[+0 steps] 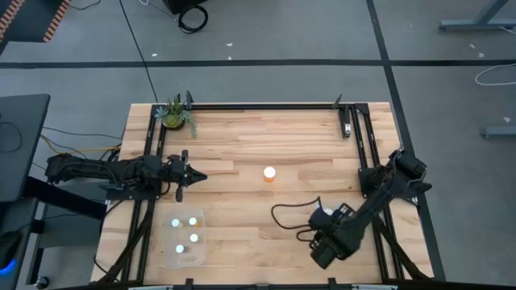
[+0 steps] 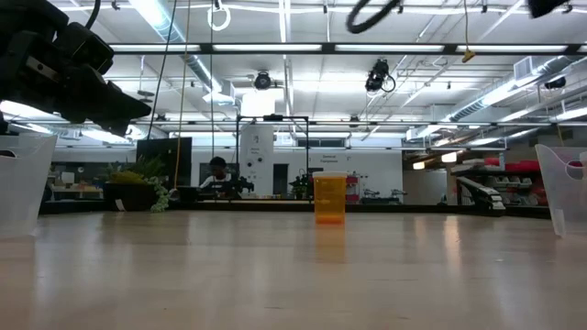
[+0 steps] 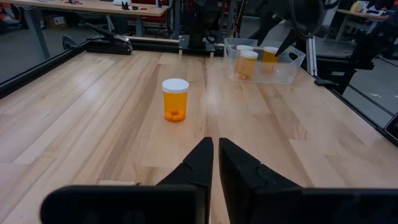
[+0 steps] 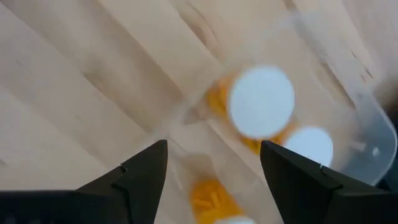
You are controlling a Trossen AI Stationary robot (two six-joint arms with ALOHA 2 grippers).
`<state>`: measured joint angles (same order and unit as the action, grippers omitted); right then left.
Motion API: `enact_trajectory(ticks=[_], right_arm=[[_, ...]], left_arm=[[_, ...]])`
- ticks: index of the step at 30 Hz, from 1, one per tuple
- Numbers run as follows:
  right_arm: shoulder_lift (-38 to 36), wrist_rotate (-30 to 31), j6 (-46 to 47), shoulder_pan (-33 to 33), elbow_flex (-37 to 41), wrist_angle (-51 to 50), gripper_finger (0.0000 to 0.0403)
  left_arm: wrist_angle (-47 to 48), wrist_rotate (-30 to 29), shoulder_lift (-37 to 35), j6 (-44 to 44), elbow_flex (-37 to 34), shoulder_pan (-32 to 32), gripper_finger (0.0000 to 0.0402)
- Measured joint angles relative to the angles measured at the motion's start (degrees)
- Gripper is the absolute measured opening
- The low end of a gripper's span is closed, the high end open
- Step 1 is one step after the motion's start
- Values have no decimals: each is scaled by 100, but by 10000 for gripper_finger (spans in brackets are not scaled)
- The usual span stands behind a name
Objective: Pick and place medicine bottles into bin by pill shape (circle, oval)
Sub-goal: Put the big orange pill bottle into the right transparent bin
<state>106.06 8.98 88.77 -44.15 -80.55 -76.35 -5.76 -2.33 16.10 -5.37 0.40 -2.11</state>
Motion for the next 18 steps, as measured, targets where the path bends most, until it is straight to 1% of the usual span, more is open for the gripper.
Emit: enact_trajectory(ticks=[3, 9, 14, 18], right_arm=[[-2, 160, -326, 266, -78, 245, 264], [-2, 538, -1343, 722, -85, 1216, 264], [-2, 920, -1985, 1060, -70, 1780, 264], [-2, 1215, -2535, 1303, -53, 2009, 264]], left_arm=[[0, -2, 0, 0, 1, 0, 32], [0, 0, 2, 0, -1, 0, 25], [0, 0, 0, 0, -1, 0, 32], [1, -2, 0, 0, 1, 0, 36]])
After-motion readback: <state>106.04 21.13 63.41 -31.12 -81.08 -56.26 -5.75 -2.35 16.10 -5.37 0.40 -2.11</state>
